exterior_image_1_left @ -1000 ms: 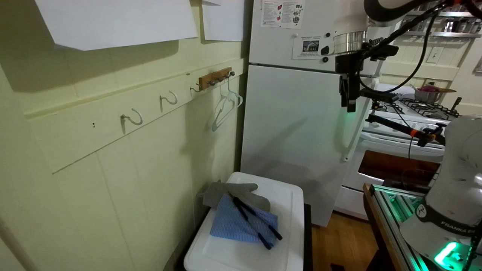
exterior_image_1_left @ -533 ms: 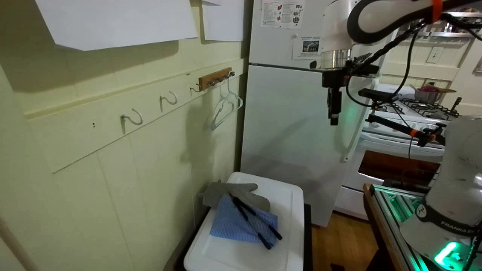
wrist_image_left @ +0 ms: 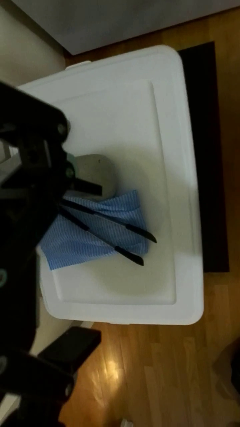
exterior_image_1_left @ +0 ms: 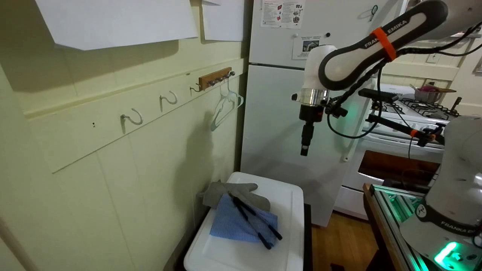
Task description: Hang the tongs on the first white hook from the right.
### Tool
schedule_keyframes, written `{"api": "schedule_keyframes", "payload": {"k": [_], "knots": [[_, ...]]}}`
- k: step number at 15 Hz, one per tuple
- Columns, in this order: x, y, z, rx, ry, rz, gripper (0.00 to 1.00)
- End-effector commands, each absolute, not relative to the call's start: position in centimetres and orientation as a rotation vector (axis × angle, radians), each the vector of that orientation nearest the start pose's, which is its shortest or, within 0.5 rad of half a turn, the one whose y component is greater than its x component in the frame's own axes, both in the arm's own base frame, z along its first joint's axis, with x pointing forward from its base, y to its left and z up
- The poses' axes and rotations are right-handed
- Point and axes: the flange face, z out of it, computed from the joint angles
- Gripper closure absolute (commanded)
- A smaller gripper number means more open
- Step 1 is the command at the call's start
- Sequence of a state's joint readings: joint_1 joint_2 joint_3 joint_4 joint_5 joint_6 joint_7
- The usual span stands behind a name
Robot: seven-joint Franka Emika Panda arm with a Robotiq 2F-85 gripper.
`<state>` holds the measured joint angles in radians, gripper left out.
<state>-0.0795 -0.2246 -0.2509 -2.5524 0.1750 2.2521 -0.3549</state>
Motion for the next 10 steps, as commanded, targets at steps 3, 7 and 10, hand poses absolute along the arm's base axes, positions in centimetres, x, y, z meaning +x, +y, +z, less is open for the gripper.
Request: {"api": "schedule_keyframes", "payload": {"k": [3, 7, 10], "knots": [[42.5, -12.9, 27.5, -2.898, 0.102, -0.077, 0.0], [42.3, -12.9, 27.1, -2.887, 0.104, -0.032, 0.0], [42.7, -13.0, 27.0, -2.888, 0.105, -0.033, 0.0]]}}
